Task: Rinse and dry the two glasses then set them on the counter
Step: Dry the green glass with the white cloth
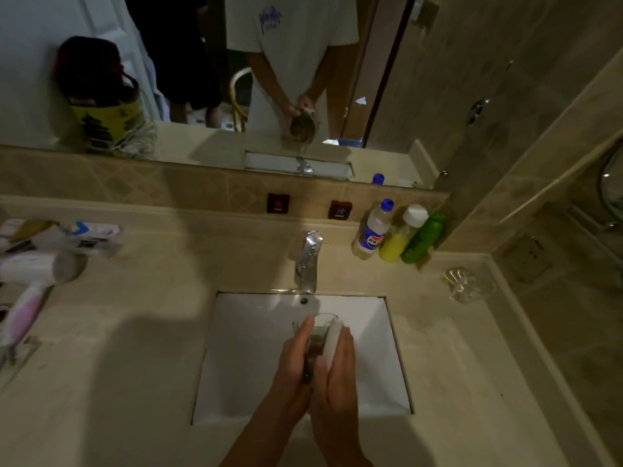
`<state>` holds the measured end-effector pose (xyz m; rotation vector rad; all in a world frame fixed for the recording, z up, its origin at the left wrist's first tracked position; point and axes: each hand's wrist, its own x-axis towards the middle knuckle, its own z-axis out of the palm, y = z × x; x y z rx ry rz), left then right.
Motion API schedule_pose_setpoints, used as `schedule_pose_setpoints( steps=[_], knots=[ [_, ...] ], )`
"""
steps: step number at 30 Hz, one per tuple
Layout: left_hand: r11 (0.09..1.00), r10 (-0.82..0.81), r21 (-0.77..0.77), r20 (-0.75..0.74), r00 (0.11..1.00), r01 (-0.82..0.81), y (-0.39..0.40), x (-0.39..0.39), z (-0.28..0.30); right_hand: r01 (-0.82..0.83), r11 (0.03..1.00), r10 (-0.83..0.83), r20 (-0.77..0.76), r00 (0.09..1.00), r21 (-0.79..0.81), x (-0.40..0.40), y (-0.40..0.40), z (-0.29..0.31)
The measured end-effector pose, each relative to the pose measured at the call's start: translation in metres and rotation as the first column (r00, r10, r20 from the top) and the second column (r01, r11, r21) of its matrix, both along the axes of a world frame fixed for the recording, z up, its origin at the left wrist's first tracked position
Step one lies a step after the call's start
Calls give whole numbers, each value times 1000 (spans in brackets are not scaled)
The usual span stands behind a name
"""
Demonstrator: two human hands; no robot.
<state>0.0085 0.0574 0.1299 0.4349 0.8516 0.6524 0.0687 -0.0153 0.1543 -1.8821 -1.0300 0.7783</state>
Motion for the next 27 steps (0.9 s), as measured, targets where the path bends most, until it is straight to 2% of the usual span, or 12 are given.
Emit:
schedule_pose_setpoints(
  steps=[1, 2, 3, 6, 9, 11, 13, 17, 19, 21, 24, 27],
  knots=[
    [1000, -6, -16, 43, 999, 7, -1, 1, 2, -38, 999, 38, -135, 990, 2, -3, 4, 6],
    [999, -13, -34, 47, 999, 14, 0, 1, 3, 4, 999, 0, -91, 996, 43, -3, 8, 19],
    [998, -43, -33, 69, 997, 45, 2, 0, 7, 47, 997, -52, 70, 996, 61, 7, 14, 18],
    [988, -141, -47, 111, 984, 147, 0, -2, 21, 44, 999, -46, -72, 996, -32, 31, 38, 33],
    [982, -172, -54, 166, 971, 183, -2, -2, 28, -45, 996, 39, -76, 996, -81, 52, 53, 55],
    [978, -193, -43, 200, 960, 206, 1, -4, 33, -168, 980, 164, -39, 986, -108, 61, 57, 67],
    [977, -202, -39, 174, 964, 212, 6, -10, 37, -241, 966, 240, -26, 970, -96, 63, 55, 71],
    [970, -203, -101, 177, 963, 223, 15, -23, 38, -185, 982, 189, -147, 971, 41, 57, 32, 81],
    [971, -192, -106, 185, 964, 213, 17, -30, 42, -361, 932, 363, -161, 918, 38, 62, 19, 85],
    [973, -214, -40, 200, 956, 226, 18, -37, 40, -563, 825, 551, -139, 823, -57, 68, 11, 86],
    [942, -332, -51, 25, 943, 333, 22, -40, 41, -626, 760, 618, -102, 779, -176, 72, 6, 90],
    [815, -579, -42, -12, 815, 578, 27, -32, 51, -636, 741, 650, -8, 760, -213, 79, 8, 84]
  ],
)
